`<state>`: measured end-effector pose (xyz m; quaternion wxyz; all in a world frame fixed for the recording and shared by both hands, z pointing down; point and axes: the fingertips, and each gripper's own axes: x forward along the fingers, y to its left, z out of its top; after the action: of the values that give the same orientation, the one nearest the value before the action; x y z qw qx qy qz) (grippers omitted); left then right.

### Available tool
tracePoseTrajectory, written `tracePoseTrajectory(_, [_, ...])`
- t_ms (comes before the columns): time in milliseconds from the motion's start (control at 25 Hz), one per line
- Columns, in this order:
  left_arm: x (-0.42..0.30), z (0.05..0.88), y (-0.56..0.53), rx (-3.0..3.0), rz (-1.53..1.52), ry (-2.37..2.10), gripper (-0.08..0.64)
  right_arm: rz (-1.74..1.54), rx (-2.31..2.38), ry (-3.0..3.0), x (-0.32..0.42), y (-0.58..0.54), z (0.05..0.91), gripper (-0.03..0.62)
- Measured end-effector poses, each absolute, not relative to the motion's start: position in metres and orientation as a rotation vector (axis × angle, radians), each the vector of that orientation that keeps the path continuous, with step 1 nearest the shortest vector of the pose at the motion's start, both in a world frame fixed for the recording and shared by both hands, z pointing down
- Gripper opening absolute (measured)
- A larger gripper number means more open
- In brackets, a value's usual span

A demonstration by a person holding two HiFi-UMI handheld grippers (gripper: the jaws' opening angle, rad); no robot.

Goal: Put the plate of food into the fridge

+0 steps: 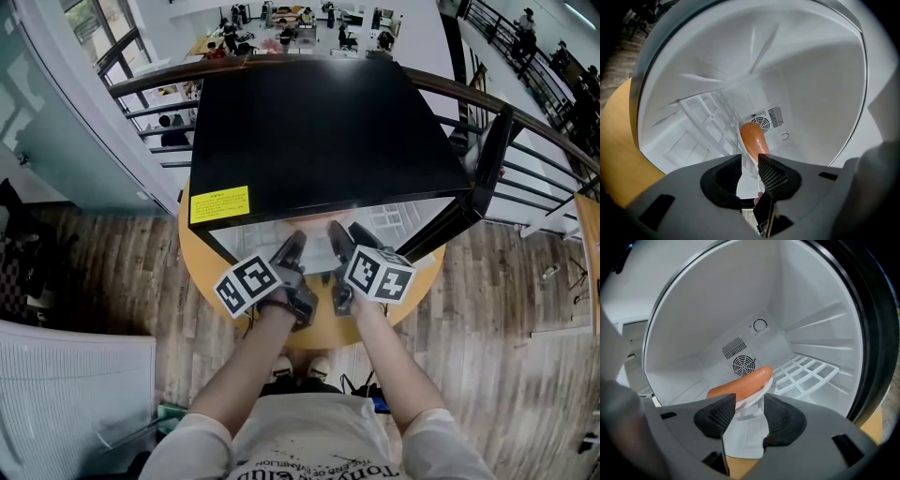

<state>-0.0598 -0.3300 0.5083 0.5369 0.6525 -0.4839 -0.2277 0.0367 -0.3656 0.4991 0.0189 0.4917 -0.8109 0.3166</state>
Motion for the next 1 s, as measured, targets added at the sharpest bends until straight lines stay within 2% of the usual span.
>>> tracePoseTrajectory(640, [-0.0568,0.5111,-0.3320,1.551,-0.534,-1.146,0.078,0.824,1.421,-2.479,0.0396,-0.3676,0.5006,0.204])
tracePoseTrajectory(1000, [-0.0621,0.5094,-0.3342,1.528,-0.568,-1.165,0.054,1.028,1.248,-2.566,0.0423,-0.3634,0.4959,0.204])
